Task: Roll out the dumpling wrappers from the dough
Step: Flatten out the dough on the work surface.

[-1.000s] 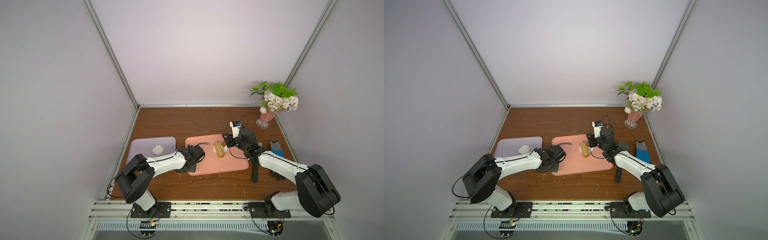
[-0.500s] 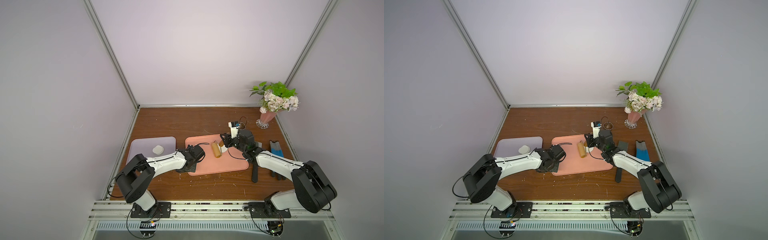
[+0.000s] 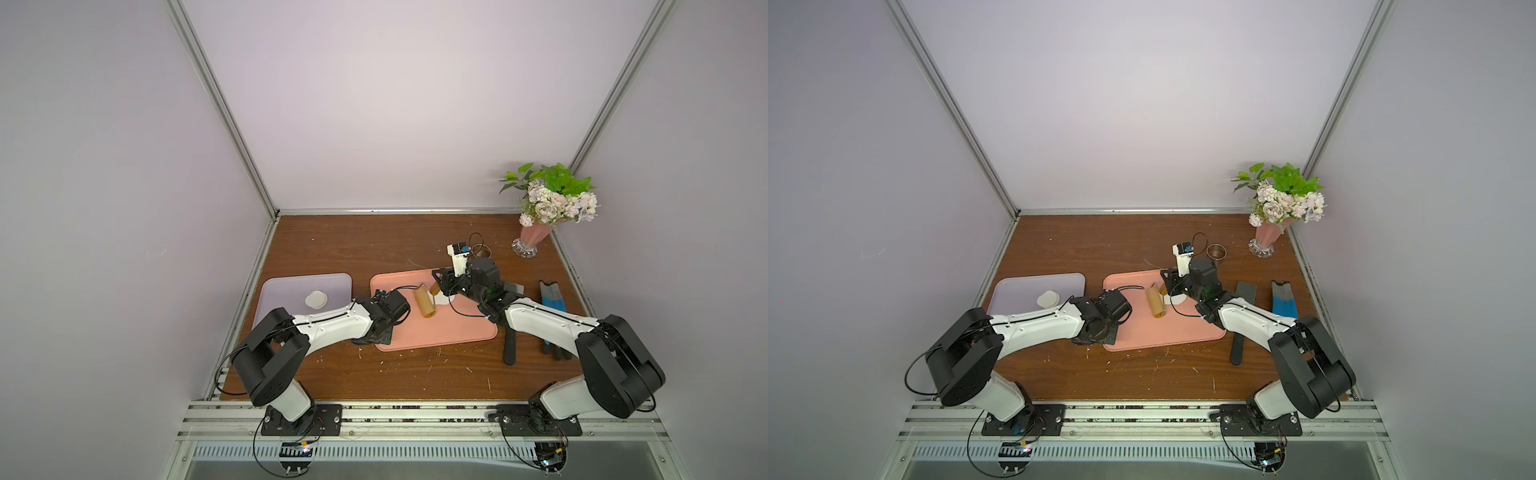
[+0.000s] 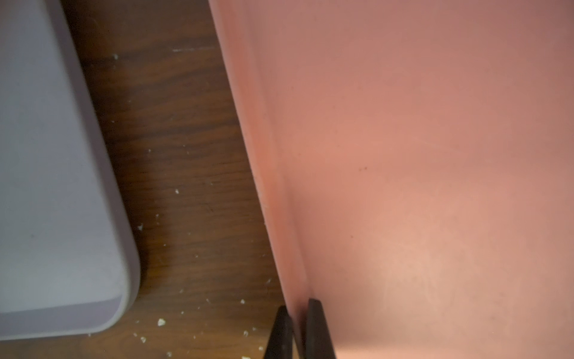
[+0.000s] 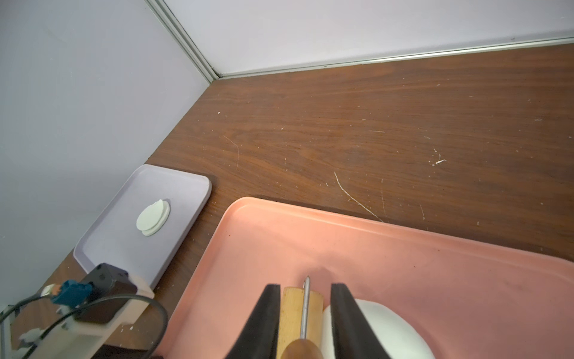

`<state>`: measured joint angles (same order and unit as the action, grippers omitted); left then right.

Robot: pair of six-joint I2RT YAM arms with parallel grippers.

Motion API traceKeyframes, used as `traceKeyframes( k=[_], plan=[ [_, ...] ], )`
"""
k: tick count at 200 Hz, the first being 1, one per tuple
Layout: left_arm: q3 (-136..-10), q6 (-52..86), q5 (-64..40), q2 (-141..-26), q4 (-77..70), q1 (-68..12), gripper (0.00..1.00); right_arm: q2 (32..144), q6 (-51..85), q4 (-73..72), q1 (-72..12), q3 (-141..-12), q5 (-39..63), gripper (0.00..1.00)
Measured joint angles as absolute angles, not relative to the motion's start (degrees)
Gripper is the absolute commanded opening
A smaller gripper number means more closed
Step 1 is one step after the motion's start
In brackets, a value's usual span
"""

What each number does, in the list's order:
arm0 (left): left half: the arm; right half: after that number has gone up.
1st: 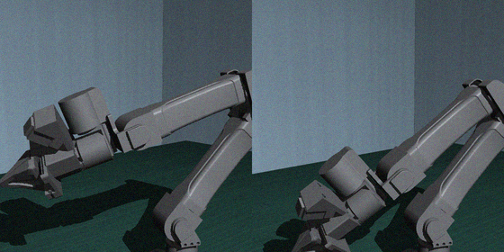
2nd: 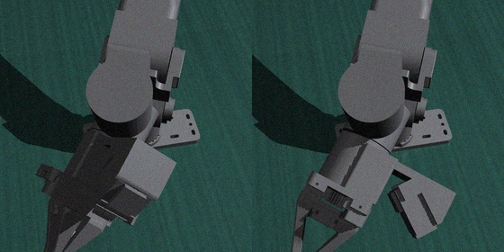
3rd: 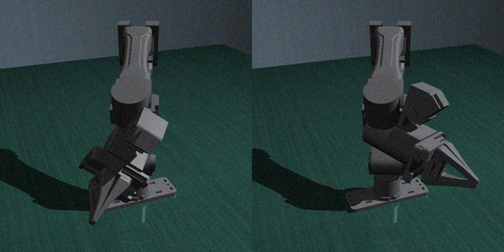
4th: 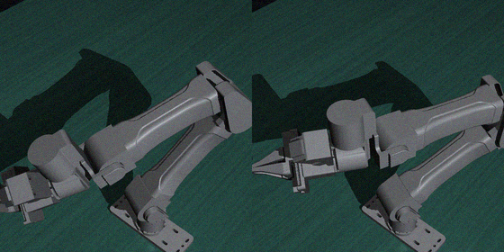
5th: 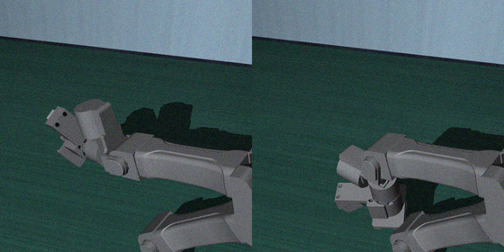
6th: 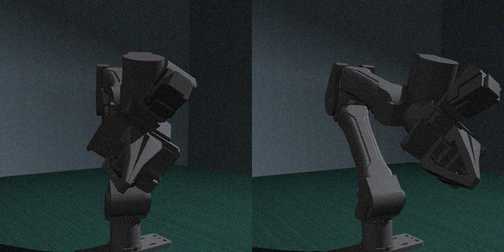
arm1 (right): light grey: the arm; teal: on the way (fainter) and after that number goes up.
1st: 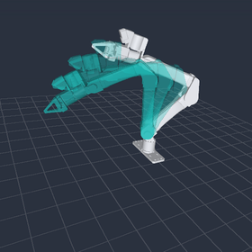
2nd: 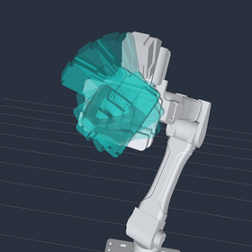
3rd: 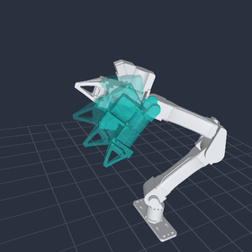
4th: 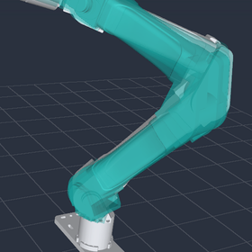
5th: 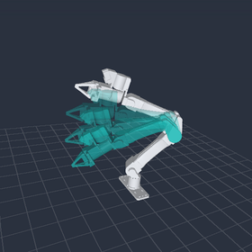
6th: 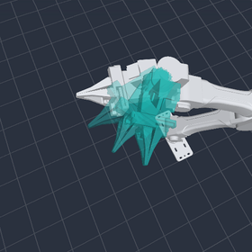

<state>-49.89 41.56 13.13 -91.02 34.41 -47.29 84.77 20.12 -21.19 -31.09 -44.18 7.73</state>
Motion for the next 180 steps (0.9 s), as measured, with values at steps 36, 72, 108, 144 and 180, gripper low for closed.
traceKeyframes(
  k=[36, 72, 108, 144, 180],
  plan=[
    [-49.91, 41.52, 13.19, -91.02, 34.48, -47.27, 0.00, 84.42, 15.29, -10.57, -30.96, -51.33, 9.54, 0.00],
    [-51.05, 40.99, 13.85, -92.03, 35.55, -47.27, 0.00, 82.37, 8.88, -5.61, -28.91, -56.12, 9.43, 0.00],
    [-53.36, 39.70, 16.21, -94.41, 36.27, -47.24, 0.00, 83.66, 3.60, -4.84, -26.76, -56.45, 7.18, 0.00],
    [-54.11, 38.54, 17.08, -95.18, 36.56, -46.76, 0.00, 88.42, 1.89, -5.61, -26.00, -56.40, 7.33, 0.00],
    [-54.59, 37.82, 17.19, -95.50, 36.91, -45.74, 0.00, 86.43, 1.93, -10.24, -26.06, -52.05, 7.92, 0.00]
  ],
)
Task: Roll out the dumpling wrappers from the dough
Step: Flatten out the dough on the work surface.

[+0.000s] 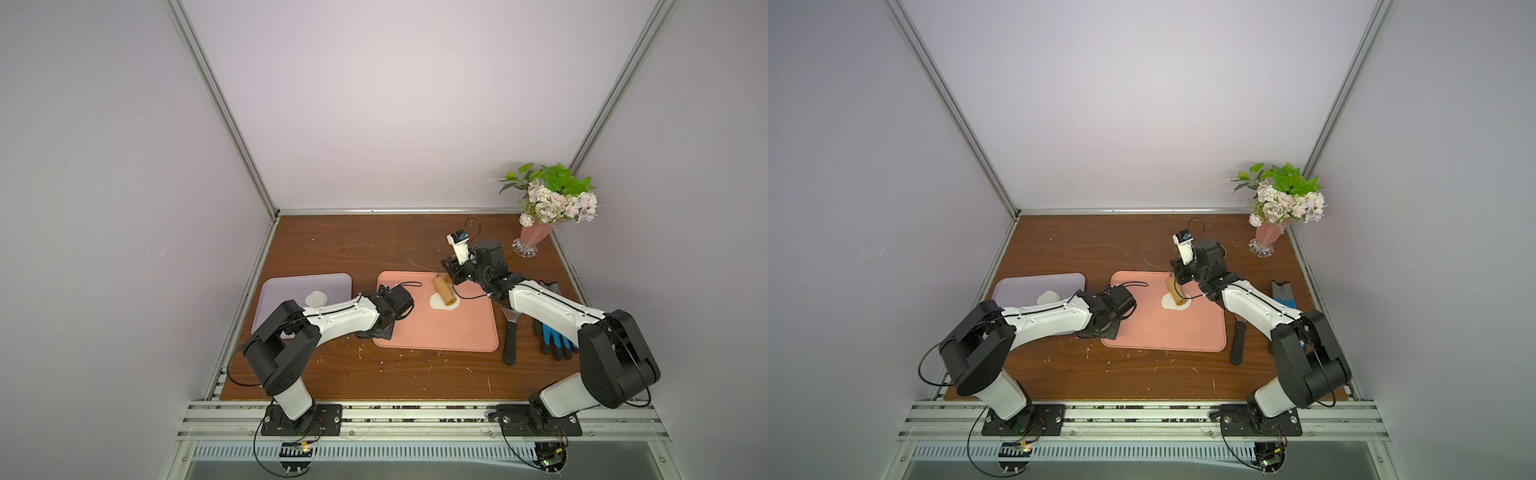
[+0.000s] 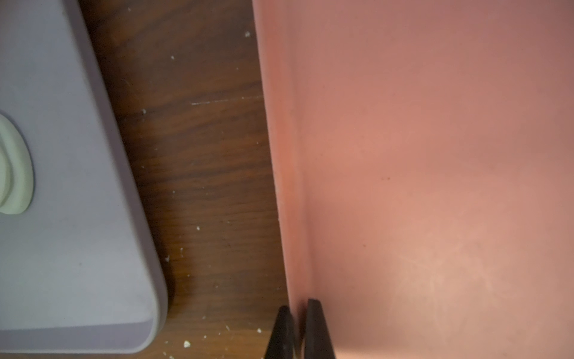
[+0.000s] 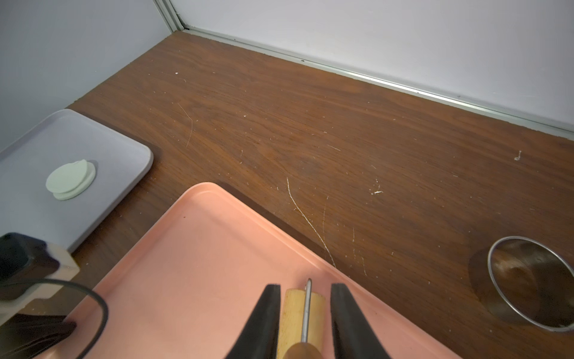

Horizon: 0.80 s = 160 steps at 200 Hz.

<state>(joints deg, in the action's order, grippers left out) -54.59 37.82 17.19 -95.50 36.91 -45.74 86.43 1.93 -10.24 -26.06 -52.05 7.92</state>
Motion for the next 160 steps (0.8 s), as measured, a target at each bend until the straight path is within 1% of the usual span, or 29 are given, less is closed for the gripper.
traceKeyframes(
  k=[59, 160],
  plan=[
    [-54.61, 36.60, 16.93, -95.53, 36.86, -44.97, 0.00, 82.59, 3.53, -18.37, -27.68, -44.27, 7.90, 0.00],
    [-55.13, 36.40, 16.99, -95.88, 37.26, -44.42, 0.00, 83.77, 5.80, -24.58, -29.85, -42.24, 7.33, 0.00]
  ],
)
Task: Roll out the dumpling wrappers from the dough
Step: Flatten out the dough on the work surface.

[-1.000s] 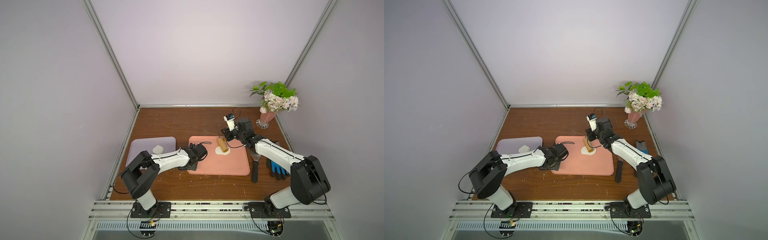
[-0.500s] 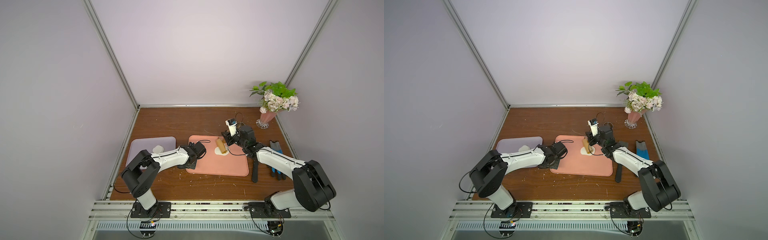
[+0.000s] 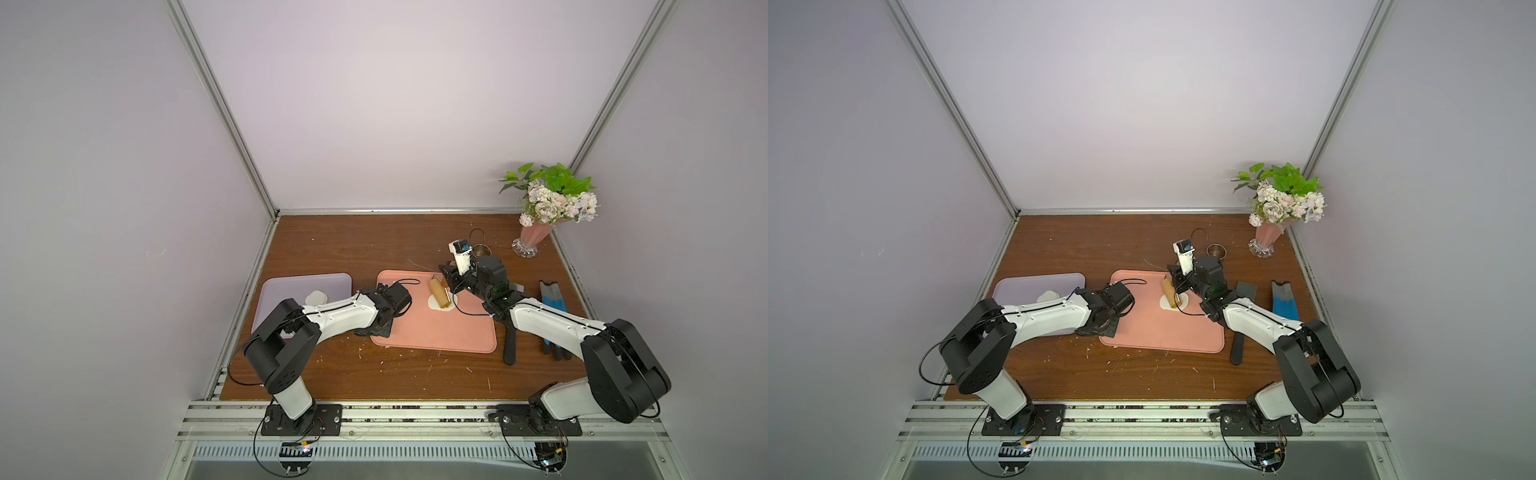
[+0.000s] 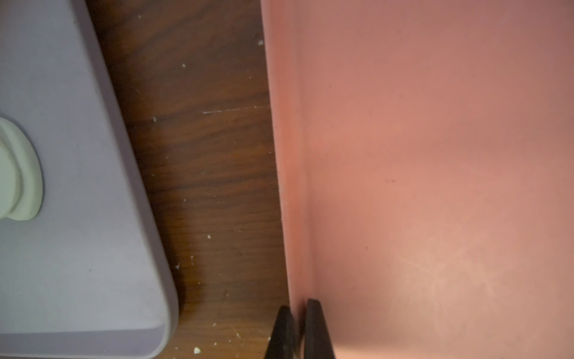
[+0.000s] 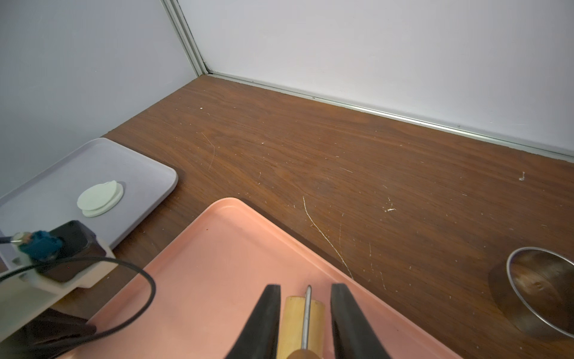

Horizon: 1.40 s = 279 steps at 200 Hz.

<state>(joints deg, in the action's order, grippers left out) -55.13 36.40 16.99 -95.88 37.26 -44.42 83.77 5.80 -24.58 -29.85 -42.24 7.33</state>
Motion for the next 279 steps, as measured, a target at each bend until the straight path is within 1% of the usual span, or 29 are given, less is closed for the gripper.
traceKeyframes(
  k=[53, 91, 119, 144, 169, 198, 228, 279],
  plan=[
    [-55.13, 36.40, 16.99, -95.88, 37.26, -44.42, 0.00, 86.98, 10.66, -27.66, -34.11, -42.33, 9.41, 0.00],
    [-55.13, 36.42, 16.99, -95.88, 37.26, -44.42, 0.00, 87.13, 12.49, -27.31, -34.26, -42.85, 10.02, 0.00],
    [-55.13, 36.42, 17.02, -95.88, 37.26, -44.42, 0.00, 86.13, 12.60, -23.59, -34.20, -44.62, 11.68, 0.00],
    [-55.13, 36.40, 17.04, -95.88, 37.26, -44.38, 0.00, 83.29, 11.29, -15.57, -34.20, -46.70, 12.88, 0.00],
    [-55.13, 36.40, 17.23, -95.88, 37.26, -44.07, 0.00, 80.14, 9.13, -9.04, -32.99, -48.31, 12.99, 0.00],
    [-55.13, 36.40, 17.23, -95.88, 37.23, -43.94, 0.00, 76.53, 6.94, -5.82, -28.56, -47.72, 11.81, 0.00],
    [-55.13, 36.40, 17.21, -95.88, 37.23, -43.94, 0.00, 75.40, 4.82, -5.74, -25.43, -45.54, 9.08, 0.00],
    [-55.13, 36.42, 17.21, -95.88, 37.23, -43.94, 0.00, 77.82, 4.64, -10.15, -25.52, -44.29, 11.22, 0.00]
  ],
)
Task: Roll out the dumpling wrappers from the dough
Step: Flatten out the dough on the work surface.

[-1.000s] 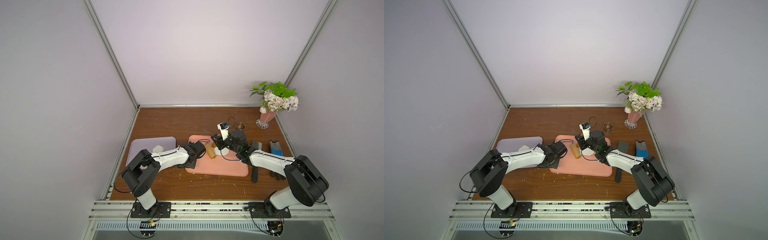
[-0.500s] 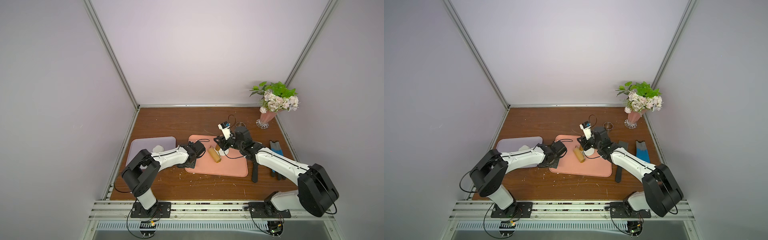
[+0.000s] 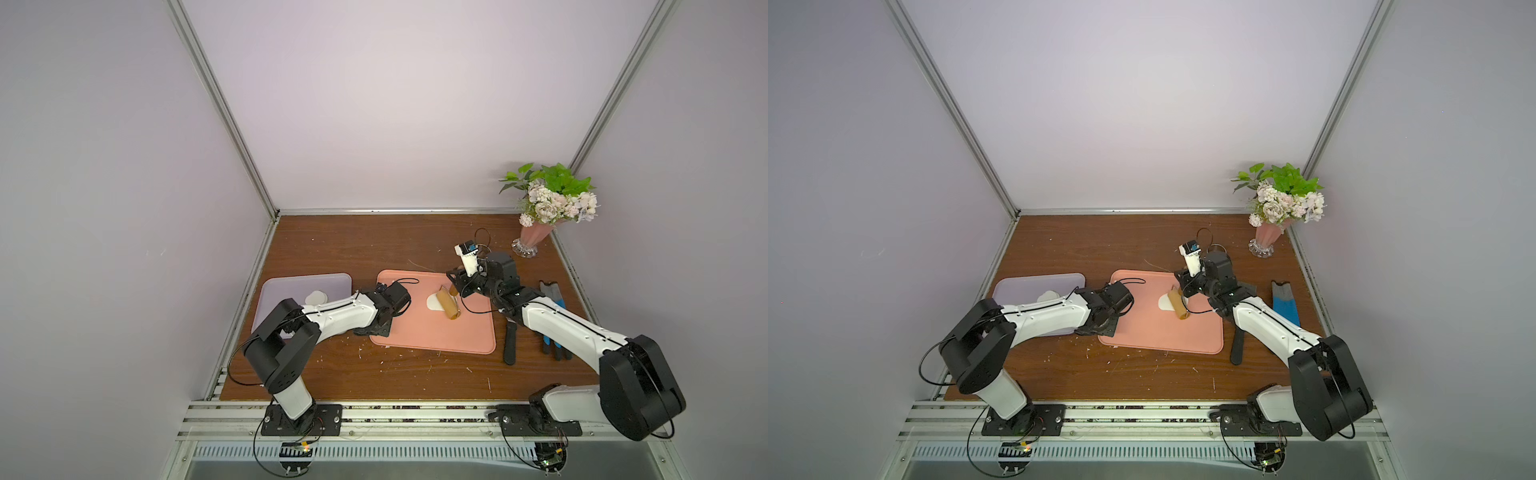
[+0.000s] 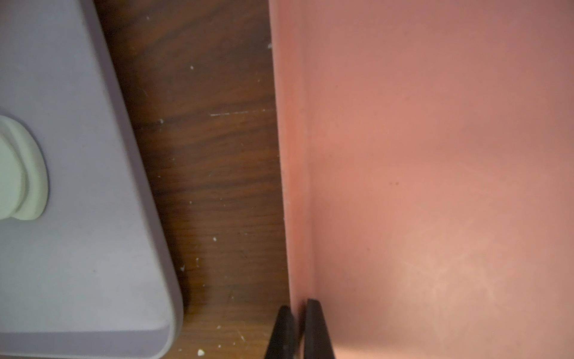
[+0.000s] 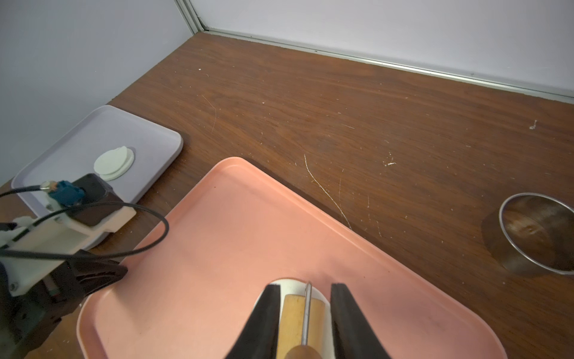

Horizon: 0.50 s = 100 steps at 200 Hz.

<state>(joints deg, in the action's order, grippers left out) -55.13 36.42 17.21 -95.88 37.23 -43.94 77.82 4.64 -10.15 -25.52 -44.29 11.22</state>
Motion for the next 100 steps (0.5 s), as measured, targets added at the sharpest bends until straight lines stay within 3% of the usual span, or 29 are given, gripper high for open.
traceKeyframes(
  k=[100],
  plan=[
    [-55.27, 36.36, 17.26, -96.14, 37.30, -43.94, 0.00, 77.47, 6.37, -17.21, -28.18, -39.66, 10.50, 0.00]
  ],
)
